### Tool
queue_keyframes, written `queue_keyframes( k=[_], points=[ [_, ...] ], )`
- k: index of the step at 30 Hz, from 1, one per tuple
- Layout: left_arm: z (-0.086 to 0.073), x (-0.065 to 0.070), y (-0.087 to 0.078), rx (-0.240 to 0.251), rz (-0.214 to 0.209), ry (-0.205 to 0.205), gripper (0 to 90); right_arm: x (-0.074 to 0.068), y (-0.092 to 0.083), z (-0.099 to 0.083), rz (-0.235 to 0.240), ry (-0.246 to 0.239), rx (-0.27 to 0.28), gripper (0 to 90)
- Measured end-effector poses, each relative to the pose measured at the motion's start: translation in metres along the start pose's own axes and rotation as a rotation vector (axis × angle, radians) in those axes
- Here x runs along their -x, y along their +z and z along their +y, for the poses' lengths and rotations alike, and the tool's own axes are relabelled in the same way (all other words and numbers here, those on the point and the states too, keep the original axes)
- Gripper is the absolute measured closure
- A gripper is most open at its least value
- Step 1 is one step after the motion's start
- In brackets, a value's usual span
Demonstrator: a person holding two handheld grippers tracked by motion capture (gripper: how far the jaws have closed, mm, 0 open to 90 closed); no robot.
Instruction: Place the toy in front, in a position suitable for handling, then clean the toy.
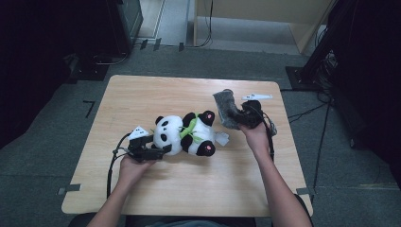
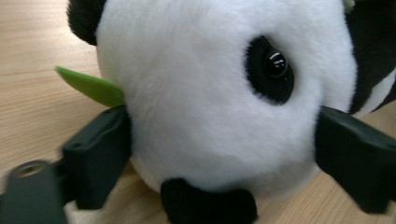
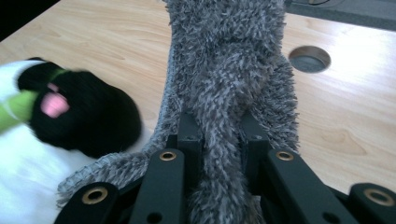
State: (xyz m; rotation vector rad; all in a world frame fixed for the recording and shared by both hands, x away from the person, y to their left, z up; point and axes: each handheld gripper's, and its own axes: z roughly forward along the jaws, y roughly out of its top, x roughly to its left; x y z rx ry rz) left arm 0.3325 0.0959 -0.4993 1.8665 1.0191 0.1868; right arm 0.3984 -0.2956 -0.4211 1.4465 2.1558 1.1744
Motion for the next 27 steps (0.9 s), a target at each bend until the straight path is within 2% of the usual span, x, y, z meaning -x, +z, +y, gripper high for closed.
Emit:
queue_keyframes(
  k=[1, 4, 5, 6, 7, 12, 13, 14, 16, 17, 19, 21, 22, 23, 24, 25, 27],
  points=[
    [0.000, 0.000, 0.000, -0.002, 0.001, 0.000, 16.1, -0.004, -0.001, 0.006, -0.004, -0.010, -0.016, 76.2],
    [0.001, 0.002, -0.001, -0.008, 0.010, 0.005, 16.7, -0.014, -0.004, 0.024, 0.002, -0.050, -0.011, 75.9],
    [0.001, 0.002, -0.001, -0.008, 0.010, 0.005, 16.8, -0.014, -0.004, 0.024, 0.002, -0.050, -0.011, 75.9],
    [0.001, 0.003, -0.001, -0.010, 0.017, 0.010, 17.1, -0.021, -0.004, 0.037, -0.009, -0.086, -0.018, 75.8],
    [0.001, 0.003, -0.002, -0.011, 0.020, 0.010, 18.2, -0.024, -0.004, 0.043, -0.007, -0.097, -0.024, 75.7],
    [0.001, 0.004, -0.002, -0.012, 0.028, 0.015, 20.9, -0.042, 0.001, 0.066, 0.040, -0.124, -0.031, 74.7],
    [0.001, 0.004, -0.002, -0.012, 0.028, 0.015, 21.3, -0.042, 0.001, 0.066, 0.040, -0.124, -0.031, 74.7],
    [0.002, 0.005, -0.003, -0.012, 0.035, 0.019, 21.8, -0.051, 0.003, 0.072, 0.052, -0.141, -0.033, 74.6],
    [0.002, 0.007, -0.004, -0.006, 0.046, 0.028, 22.4, -0.060, 0.006, 0.076, 0.072, -0.149, -0.033, 74.6],
    [0.002, 0.007, -0.004, -0.006, 0.046, 0.028, 22.6, -0.060, 0.006, 0.076, 0.072, -0.149, -0.033, 74.6],
    [0.002, 0.007, -0.004, 0.001, 0.049, 0.042, 22.7, -0.074, 0.010, 0.080, 0.104, -0.170, -0.042, 74.6],
    [0.002, 0.006, -0.004, 0.003, 0.046, 0.037, 22.7, -0.084, 0.014, 0.082, 0.128, -0.185, -0.049, 74.5],
    [0.002, 0.006, -0.004, 0.005, 0.043, 0.032, 22.5, -0.095, 0.020, 0.082, 0.162, -0.202, -0.058, 74.3],
    [0.002, 0.006, -0.004, 0.005, 0.043, 0.032, 22.5, -0.095, 0.020, 0.082, 0.162, -0.202, -0.058, 74.3],
    [0.002, 0.006, -0.004, 0.005, 0.040, 0.032, 22.2, -0.103, 0.026, 0.082, 0.181, -0.218, -0.068, 74.3],
    [0.002, 0.006, -0.004, 0.005, 0.040, 0.032, 22.0, -0.103, 0.026, 0.082, 0.181, -0.218, -0.068, 74.3],
    [0.002, 0.006, -0.004, 0.005, 0.037, 0.028, 21.6, -0.113, 0.036, 0.080, 0.203, -0.232, -0.092, 74.1]
  ],
)
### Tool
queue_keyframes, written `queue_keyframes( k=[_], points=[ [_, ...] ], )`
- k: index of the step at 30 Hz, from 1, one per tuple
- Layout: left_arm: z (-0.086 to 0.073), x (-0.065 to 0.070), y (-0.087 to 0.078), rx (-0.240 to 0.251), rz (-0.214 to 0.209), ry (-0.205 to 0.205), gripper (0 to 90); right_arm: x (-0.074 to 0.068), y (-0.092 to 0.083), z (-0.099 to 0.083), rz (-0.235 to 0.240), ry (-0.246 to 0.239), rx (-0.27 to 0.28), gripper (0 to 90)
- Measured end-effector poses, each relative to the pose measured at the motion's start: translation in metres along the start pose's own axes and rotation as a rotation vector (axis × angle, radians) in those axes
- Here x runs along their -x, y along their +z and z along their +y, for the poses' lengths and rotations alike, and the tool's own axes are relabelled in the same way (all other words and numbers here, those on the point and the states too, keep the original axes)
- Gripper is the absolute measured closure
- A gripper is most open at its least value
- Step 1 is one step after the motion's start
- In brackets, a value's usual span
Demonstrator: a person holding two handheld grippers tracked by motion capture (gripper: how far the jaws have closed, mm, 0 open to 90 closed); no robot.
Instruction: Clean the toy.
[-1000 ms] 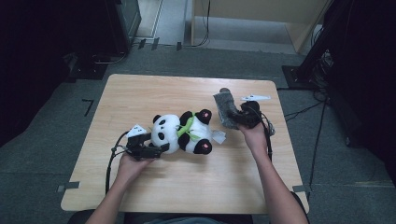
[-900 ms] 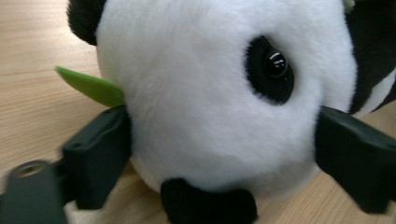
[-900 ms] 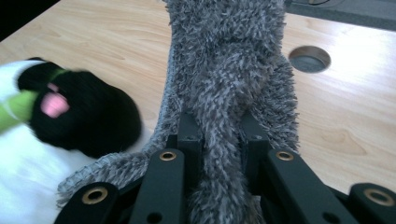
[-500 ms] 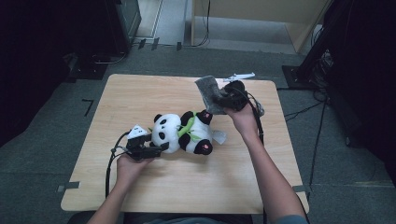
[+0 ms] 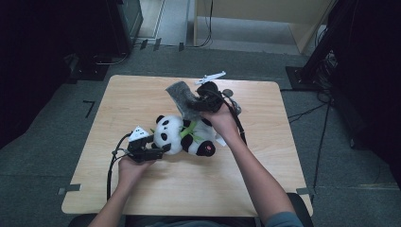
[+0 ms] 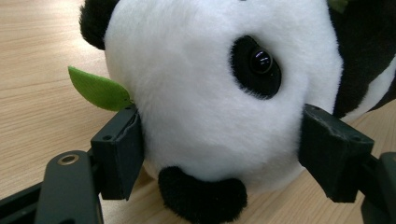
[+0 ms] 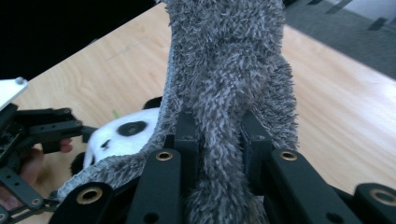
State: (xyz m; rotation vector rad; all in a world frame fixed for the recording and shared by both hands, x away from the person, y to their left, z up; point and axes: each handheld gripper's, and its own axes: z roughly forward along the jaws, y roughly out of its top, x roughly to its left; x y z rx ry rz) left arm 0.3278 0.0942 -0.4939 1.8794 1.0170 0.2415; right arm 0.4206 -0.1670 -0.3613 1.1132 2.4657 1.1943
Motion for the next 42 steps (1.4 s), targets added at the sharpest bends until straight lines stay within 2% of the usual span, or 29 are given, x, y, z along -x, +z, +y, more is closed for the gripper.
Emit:
queue_keyframes(
  k=[3, 4, 9, 10, 12, 13, 16, 17, 20, 21, 22, 23, 26, 27, 28, 29, 30, 34, 36, 38, 42],
  points=[
    [0.000, 0.000, 0.000, 0.000, -0.001, -0.002, 21.4, -0.005, 0.006, 0.001, 0.015, -0.011, -0.009, 73.9],
    [0.000, 0.000, 0.000, 0.003, -0.002, -0.004, 21.2, -0.013, 0.014, 0.003, 0.041, -0.022, -0.022, 73.8],
    [0.000, 0.000, 0.000, 0.003, -0.002, -0.003, 20.8, -0.021, 0.026, 0.005, 0.078, -0.031, -0.046, 73.1],
    [0.000, 0.000, 0.000, 0.002, -0.002, -0.002, 20.6, -0.024, 0.035, 0.005, 0.094, -0.045, -0.066, 72.5],
    [0.000, -0.001, 0.000, 0.004, -0.002, 0.000, 20.5, -0.026, 0.038, 0.005, 0.100, -0.054, -0.074, 72.5],
    [0.000, -0.001, 0.000, 0.008, 0.000, 0.002, 20.4, -0.030, 0.045, 0.003, 0.104, -0.074, -0.100, 71.6],
    [0.000, -0.001, 0.000, 0.011, 0.000, -0.002, 20.3, -0.031, 0.053, 0.003, 0.113, -0.083, -0.122, 67.1],
    [0.000, -0.001, 0.001, 0.015, -0.001, -0.006, 20.3, -0.030, 0.058, 0.002, 0.115, -0.087, -0.122, 55.5],
    [0.000, -0.002, 0.001, 0.020, -0.004, -0.010, 20.2, -0.029, 0.057, 0.003, 0.103, -0.079, -0.100, 58.3],
    [0.000, -0.002, 0.002, 0.025, -0.005, -0.009, 19.8, -0.028, 0.058, 0.003, 0.098, -0.075, -0.099, 68.3],
    [0.000, -0.002, 0.002, 0.025, -0.005, -0.009, 19.2, -0.028, 0.058, 0.003, 0.098, -0.075, -0.099, 68.3],
    [0.000, -0.003, 0.002, 0.026, -0.007, -0.015, 18.7, -0.028, 0.062, 0.002, 0.097, -0.080, -0.121, 72.7],
    [0.000, -0.004, 0.002, 0.032, -0.009, -0.013, 17.2, -0.029, 0.067, 0.001, 0.097, -0.076, -0.132, 73.9],
    [0.001, -0.005, 0.005, 0.050, -0.029, -0.008, 13.1, -0.029, 0.069, 0.001, 0.097, -0.076, -0.133, 74.5],
    [0.001, -0.005, 0.005, 0.050, -0.029, -0.008, 10.0, -0.029, 0.069, 0.001, 0.097, -0.076, -0.133, 74.5],
    [0.005, -0.004, 0.011, 0.035, -0.043, -0.005, 4.4, -0.028, 0.070, 0.000, 0.108, -0.067, -0.134, 75.0],
    [0.007, -0.003, 0.014, 0.027, -0.035, -0.008, 0.0, -0.028, 0.071, 0.000, 0.115, -0.063, -0.136, 75.2],
    [0.006, -0.002, 0.018, 0.034, -0.019, -0.016, 0.0, -0.028, 0.072, -0.001, 0.116, -0.061, -0.140, 75.3],
    [0.005, -0.001, 0.018, 0.042, 0.007, -0.003, 0.7, -0.029, 0.072, 0.001, 0.107, -0.070, -0.140, 75.5],
    [0.002, -0.001, 0.016, 0.063, 0.023, 0.010, 11.3, -0.029, 0.071, 0.006, 0.105, -0.064, -0.137, 76.2],
    [0.002, 0.002, 0.014, 0.058, 0.041, 0.007, 20.9, -0.031, 0.074, 0.018, 0.131, -0.055, -0.122, 76.0]
  ],
)
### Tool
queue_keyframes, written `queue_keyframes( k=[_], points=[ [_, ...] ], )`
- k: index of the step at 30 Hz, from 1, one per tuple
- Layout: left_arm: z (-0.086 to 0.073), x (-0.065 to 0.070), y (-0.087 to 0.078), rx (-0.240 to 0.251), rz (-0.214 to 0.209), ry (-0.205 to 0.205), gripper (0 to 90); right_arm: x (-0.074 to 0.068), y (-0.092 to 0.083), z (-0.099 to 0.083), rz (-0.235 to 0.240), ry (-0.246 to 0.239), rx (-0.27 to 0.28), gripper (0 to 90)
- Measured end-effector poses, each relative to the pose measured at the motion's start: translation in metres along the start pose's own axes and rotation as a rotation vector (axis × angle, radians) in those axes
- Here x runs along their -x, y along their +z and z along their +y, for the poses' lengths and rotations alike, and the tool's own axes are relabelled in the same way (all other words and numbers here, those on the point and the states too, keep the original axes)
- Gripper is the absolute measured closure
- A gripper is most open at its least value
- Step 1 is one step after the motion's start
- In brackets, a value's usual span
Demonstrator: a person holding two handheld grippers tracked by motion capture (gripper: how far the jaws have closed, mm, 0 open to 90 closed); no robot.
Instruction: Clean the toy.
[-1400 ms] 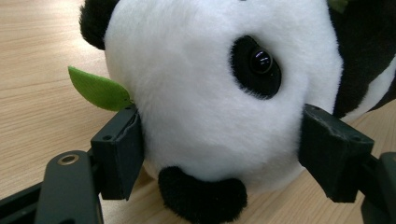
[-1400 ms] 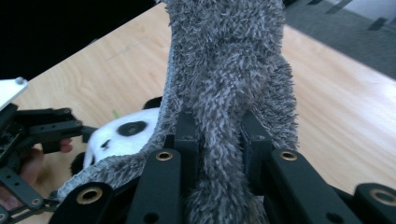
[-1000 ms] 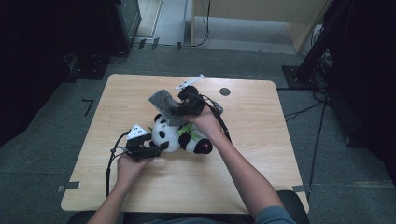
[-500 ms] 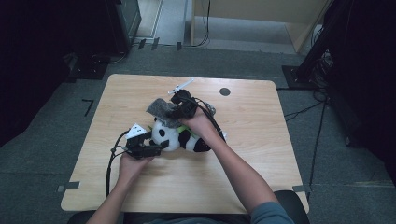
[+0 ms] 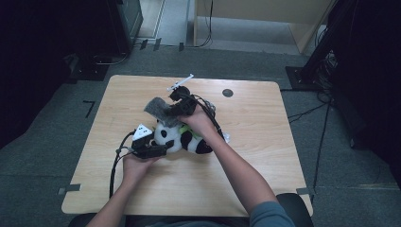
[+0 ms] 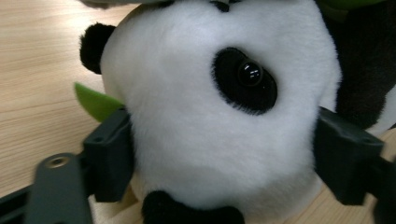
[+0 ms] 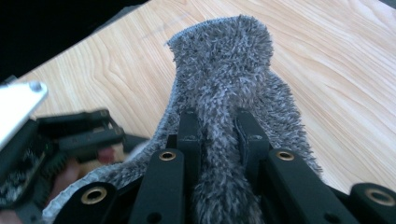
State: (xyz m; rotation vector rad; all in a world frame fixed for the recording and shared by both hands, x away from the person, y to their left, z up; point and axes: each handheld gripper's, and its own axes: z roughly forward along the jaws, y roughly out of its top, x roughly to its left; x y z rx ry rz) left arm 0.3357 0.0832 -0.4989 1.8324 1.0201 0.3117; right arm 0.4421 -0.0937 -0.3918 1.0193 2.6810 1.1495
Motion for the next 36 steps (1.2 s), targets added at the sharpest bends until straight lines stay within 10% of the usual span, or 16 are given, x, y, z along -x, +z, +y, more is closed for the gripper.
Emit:
queue_keyframes(
  k=[7, 36],
  points=[
    [-0.002, 0.003, -0.001, 0.007, 0.025, -0.023, 24.3, -0.008, 0.019, -0.002, -0.034, -0.045, -0.061, 75.1],
    [0.003, 0.008, -0.003, -0.041, 0.026, -0.002, 29.3, 0.067, -0.060, -0.044, -0.210, 0.098, -0.063, 77.3]
  ],
)
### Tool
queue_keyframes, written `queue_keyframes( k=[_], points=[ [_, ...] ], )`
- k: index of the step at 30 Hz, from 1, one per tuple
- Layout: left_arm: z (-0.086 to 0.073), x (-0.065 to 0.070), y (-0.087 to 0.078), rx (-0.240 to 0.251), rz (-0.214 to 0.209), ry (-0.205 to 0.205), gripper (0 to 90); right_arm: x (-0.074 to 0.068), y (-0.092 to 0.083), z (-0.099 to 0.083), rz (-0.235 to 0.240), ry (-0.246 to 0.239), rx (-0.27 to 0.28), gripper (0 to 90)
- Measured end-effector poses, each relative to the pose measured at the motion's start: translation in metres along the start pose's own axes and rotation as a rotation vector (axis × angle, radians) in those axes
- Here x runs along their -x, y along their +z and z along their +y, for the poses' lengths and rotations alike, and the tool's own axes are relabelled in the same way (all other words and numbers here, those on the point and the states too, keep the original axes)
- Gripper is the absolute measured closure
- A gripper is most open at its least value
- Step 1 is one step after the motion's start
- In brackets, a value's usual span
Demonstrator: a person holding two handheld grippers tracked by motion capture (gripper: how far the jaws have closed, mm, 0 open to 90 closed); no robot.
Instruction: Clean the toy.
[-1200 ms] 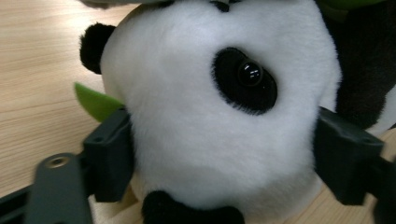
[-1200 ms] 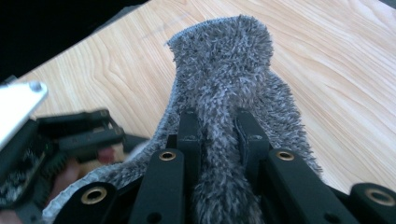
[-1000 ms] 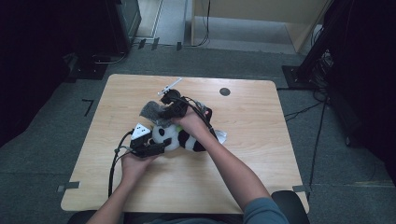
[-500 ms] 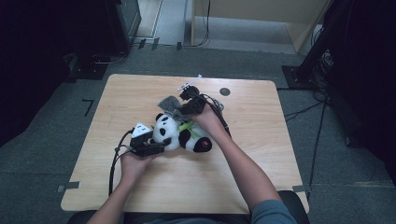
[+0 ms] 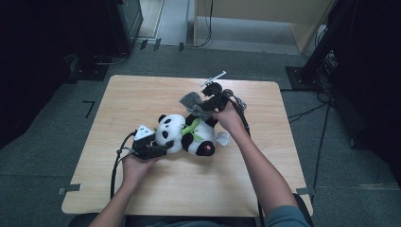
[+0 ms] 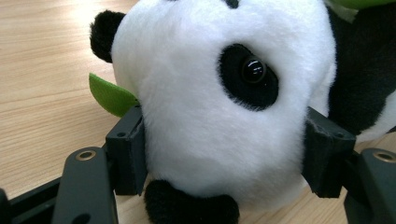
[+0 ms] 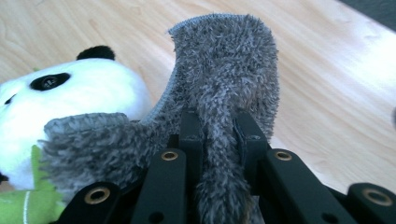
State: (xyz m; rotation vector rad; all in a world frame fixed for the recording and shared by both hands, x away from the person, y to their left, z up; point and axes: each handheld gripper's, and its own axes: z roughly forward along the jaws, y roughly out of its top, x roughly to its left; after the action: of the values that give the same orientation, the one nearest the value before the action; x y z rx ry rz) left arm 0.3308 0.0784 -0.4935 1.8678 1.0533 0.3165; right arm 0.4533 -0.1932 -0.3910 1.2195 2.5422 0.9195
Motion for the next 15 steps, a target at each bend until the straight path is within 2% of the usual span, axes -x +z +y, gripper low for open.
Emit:
queue_keyframes(
  k=[2, 4, 8, 12, 15],
  points=[
    [0.000, 0.000, 0.000, 0.001, 0.000, 0.001, 29.2, 0.000, -0.002, 0.001, -0.007, 0.004, 0.006, 77.3],
    [0.000, 0.000, 0.000, -0.001, 0.002, 0.004, 29.2, -0.002, -0.011, 0.005, -0.010, 0.002, 0.041, 77.3],
    [0.000, 0.001, -0.001, -0.002, -0.004, -0.008, 29.1, -0.016, -0.019, 0.017, 0.021, -0.029, 0.083, 76.8],
    [0.000, 0.001, -0.001, 0.001, -0.006, -0.012, 28.9, -0.035, -0.012, 0.028, 0.074, -0.058, 0.089, 76.3],
    [0.001, 0.002, -0.001, -0.002, -0.003, -0.014, 29.0, -0.053, 0.004, 0.035, 0.125, -0.079, 0.078, 76.0]
  ],
)
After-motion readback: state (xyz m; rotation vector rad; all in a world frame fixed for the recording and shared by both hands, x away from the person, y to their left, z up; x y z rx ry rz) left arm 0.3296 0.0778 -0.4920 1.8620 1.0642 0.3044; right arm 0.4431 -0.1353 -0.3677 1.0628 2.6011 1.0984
